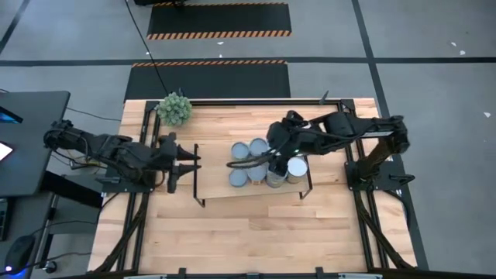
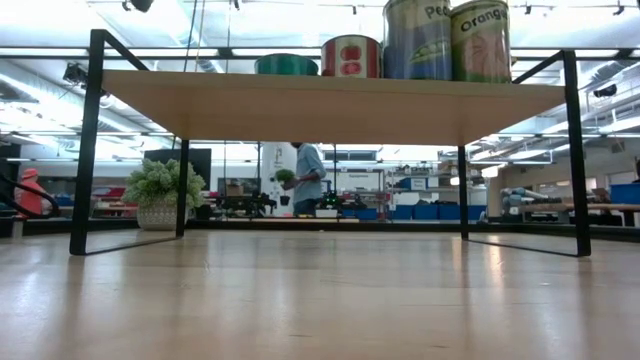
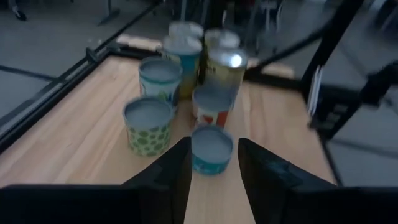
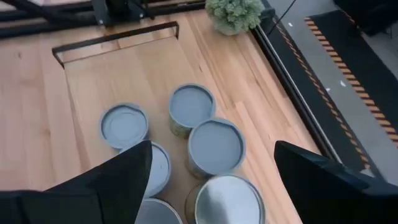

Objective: Pick and place cans onto a shelf
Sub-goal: Return to Home Position

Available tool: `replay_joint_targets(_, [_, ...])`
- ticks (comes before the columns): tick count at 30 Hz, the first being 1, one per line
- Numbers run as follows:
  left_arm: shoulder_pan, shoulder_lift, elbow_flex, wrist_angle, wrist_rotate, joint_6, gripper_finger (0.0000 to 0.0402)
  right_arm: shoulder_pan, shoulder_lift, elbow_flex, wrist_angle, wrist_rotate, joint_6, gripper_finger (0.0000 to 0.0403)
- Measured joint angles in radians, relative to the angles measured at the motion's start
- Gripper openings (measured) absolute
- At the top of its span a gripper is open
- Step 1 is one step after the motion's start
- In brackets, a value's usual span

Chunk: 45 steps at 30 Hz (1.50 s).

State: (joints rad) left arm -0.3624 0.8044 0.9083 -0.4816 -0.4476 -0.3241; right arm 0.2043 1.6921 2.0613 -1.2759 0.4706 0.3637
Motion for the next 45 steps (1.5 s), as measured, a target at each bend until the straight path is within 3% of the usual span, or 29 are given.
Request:
replay_joint_targets(10, [0.081,-0.201,-0.183,0.185,0.003,-0.07,0.0132,-0.011,-0.333,-0.499,0.486,-0.009,0.024,0.0345])
replay_joint_targets(19, [0.215,-0.317,-0.321,0.299,0.076,-0.119,0.0081,-0.032,-0.586,-0.826,0.722,0.002,0.148,0.0345])
replay_joint_targets(31, [0.327,-0.413,-0.328,0.258,0.136,-0.134,0.0006,-0.03,-0.854,-1.111,0.826,0.098,0.292,0.0345])
replay_joint_targets(40, [0.326,-0.413,-0.328,0.222,0.14,-0.159,0.0005,-0.03,-1.005,-1.253,0.946,0.139,0.299,0.0339])
replay_joint_targets(45, [0.326,-0.416,-0.374,0.298,0.158,-0.169,0.0003,-0.03,-1.067,-1.332,1.007,0.14,0.3,0.0292])
